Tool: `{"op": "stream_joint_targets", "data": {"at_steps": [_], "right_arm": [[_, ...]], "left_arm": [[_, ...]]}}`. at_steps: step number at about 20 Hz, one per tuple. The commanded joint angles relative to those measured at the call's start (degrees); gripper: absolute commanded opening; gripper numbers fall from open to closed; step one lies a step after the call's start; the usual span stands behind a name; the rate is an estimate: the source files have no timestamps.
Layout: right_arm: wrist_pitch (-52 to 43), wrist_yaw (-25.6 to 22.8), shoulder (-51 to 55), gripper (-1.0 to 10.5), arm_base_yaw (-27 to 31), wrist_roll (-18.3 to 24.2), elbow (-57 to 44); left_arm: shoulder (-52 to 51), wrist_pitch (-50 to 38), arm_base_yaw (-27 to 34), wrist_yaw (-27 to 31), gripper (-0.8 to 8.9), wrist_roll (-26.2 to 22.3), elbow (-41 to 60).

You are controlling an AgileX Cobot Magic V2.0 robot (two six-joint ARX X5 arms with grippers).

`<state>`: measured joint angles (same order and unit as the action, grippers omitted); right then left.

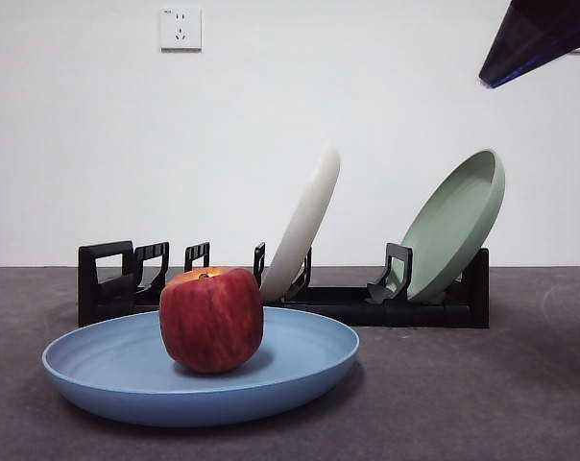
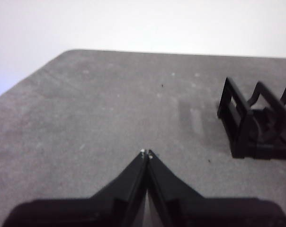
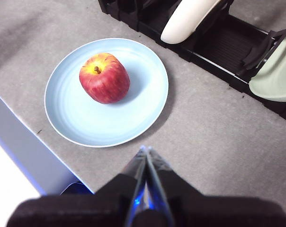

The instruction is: Take the blue plate from the plate rack,put the plate on the table,take the apple from the table,put the apple in the plate

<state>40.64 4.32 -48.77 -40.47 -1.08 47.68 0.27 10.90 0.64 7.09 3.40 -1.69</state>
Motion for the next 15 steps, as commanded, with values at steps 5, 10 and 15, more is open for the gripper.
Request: {"op": "stream_joint_targets", "data": {"at_steps": [5, 10, 15], "right_arm": [[-0.2, -0.2, 0.1, 0.0, 0.0, 0.1, -0.3], [-0.2, -0.2, 0.1, 0.0, 0.0, 0.1, -0.3], [-0.2, -0.2, 0.1, 0.0, 0.0, 0.1, -0.3]], "left_arm": [[-0.2, 0.4, 0.2, -1.6, -0.03, 2.2, 1.0], [-0.1, 0.5, 0.2, -1.4, -0.03, 2.2, 1.0], [-0.1, 0.5, 0.2, -1.5, -0.03, 2.2, 1.0]]}}
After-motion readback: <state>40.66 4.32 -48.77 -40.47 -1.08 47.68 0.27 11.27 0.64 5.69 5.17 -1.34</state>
